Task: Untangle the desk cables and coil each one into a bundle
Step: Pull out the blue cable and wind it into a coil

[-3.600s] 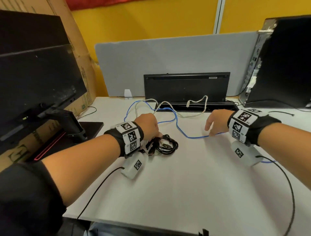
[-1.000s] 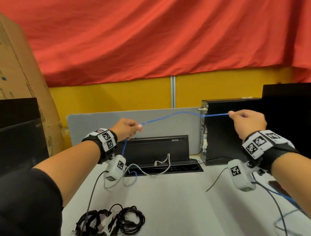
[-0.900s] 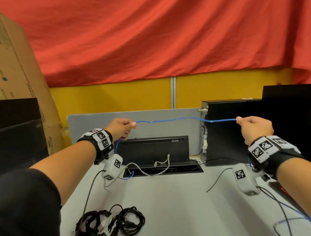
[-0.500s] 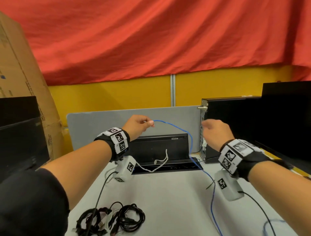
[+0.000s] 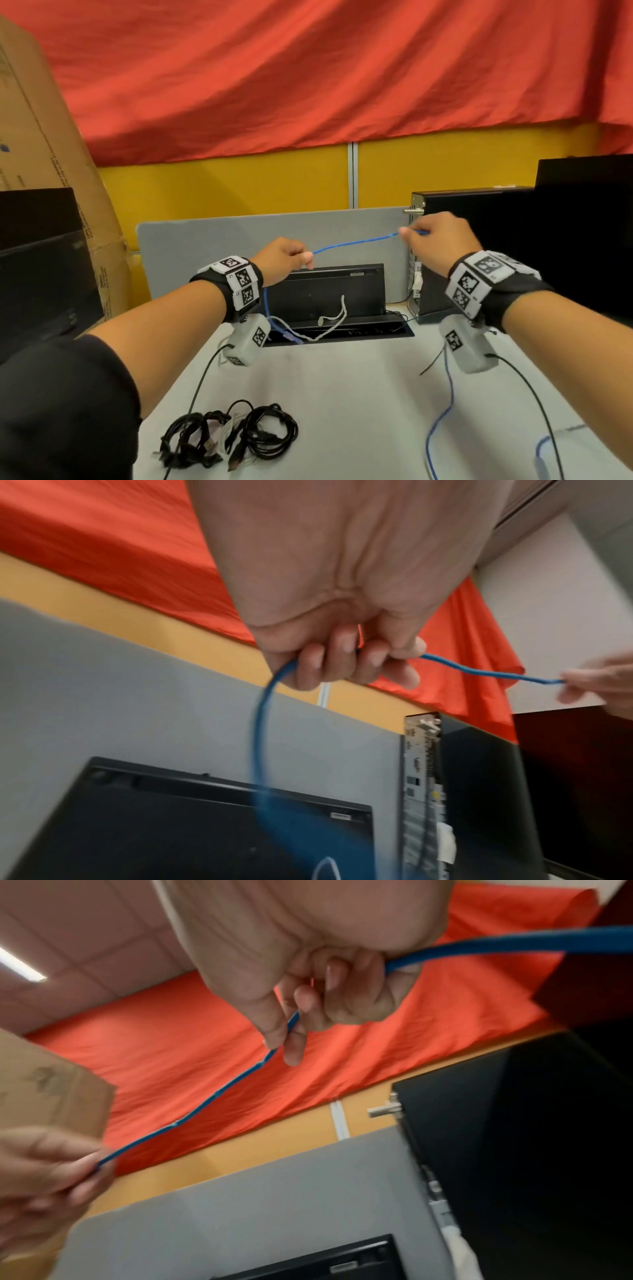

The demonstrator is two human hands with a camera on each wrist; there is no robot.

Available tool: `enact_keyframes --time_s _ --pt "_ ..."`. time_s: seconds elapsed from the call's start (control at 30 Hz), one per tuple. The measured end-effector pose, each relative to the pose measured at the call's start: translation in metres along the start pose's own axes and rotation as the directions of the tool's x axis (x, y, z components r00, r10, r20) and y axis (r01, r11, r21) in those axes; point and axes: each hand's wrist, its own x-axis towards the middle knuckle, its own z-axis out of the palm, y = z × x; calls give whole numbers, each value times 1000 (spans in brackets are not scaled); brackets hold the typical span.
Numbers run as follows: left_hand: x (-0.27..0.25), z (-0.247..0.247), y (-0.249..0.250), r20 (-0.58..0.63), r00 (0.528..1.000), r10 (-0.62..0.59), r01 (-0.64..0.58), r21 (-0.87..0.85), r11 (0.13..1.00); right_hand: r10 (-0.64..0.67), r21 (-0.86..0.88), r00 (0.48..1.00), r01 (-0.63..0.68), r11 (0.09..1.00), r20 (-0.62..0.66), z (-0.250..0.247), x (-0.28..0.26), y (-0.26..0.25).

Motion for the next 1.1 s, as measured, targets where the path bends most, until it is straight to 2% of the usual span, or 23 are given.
enact_keyframes --time_s 0.13,0.2,0.27,0.4,0.5,0.57,0.63,0.8,0.93,1.0,1.1 --pt "-3 -11 -23 -71 997 -32 36 56 998 96 -58 985 -105 993 -140 -15 9 40" --pt "-3 -13 -28 -97 995 -33 41 88 995 113 -99 983 -128 987 -142 -13 9 49" --pt "-2 -16 -28 -107 994 -14 35 199 979 124 -144 984 -142 979 -131 -9 6 54" --pt "-3 -24 -26 -95 992 86 -19 554 832 157 -202 981 -177 963 -112 -6 4 60" --pt "-3 -24 -26 -84 981 178 -83 642 762 206 -185 972 -225 957 -113 -4 5 67" --pt "-5 -23 -27 -77 979 186 -94 642 761 273 -132 950 -293 947 -153 -6 7 75" --pt "-8 -26 -35 -98 984 147 -60 597 800 371 -65 906 -390 918 -203 -15 8 89" --pt "-19 -40 -61 -161 983 -83 133 329 935 543 -7 805 -561 828 -238 -29 -5 133" --pt "-21 -37 -61 -144 979 -142 169 203 964 588 -1 776 -604 797 -229 -20 -14 146" --pt "-22 -38 -60 -138 979 -148 176 227 958 599 15 765 -614 789 -238 -16 -16 146" --pt "-26 -44 -62 -103 989 -104 132 325 936 584 21 781 -595 803 -223 -16 -20 148"
